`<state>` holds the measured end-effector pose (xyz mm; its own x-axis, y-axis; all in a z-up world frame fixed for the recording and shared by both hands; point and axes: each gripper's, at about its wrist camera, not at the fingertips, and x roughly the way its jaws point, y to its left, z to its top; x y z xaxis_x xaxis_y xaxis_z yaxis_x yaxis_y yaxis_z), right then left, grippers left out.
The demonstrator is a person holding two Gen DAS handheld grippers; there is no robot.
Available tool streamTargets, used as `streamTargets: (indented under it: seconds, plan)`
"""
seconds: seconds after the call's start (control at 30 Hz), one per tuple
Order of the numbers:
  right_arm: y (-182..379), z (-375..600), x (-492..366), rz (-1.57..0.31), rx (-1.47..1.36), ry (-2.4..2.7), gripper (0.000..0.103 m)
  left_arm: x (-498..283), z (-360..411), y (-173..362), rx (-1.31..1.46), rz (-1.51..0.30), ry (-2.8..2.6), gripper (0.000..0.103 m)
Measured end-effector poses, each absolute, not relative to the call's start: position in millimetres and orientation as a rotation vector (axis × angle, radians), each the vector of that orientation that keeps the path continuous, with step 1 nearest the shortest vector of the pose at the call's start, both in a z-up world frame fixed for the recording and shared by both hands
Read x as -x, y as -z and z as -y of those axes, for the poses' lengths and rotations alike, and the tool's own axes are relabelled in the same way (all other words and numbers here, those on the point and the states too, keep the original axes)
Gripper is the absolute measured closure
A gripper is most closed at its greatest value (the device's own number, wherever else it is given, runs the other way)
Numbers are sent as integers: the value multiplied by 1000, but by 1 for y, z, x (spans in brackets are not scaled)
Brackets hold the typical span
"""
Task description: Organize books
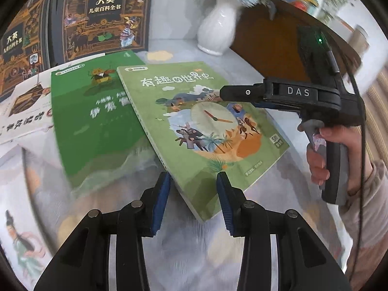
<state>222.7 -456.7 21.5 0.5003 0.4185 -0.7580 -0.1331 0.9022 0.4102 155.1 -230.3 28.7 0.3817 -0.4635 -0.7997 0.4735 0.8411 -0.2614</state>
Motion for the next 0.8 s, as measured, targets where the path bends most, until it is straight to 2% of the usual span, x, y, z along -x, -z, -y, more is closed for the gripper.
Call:
streamTargets:
  seconds: [0.4,0.8]
  plan:
    - [-16,388,-100,-1024,-346,-463,27,-39,141,-21,15,-1149,734,67]
    - [-12,271,-57,-1090,-246,-675,27,25,22,-15,199,-1174,612,67]
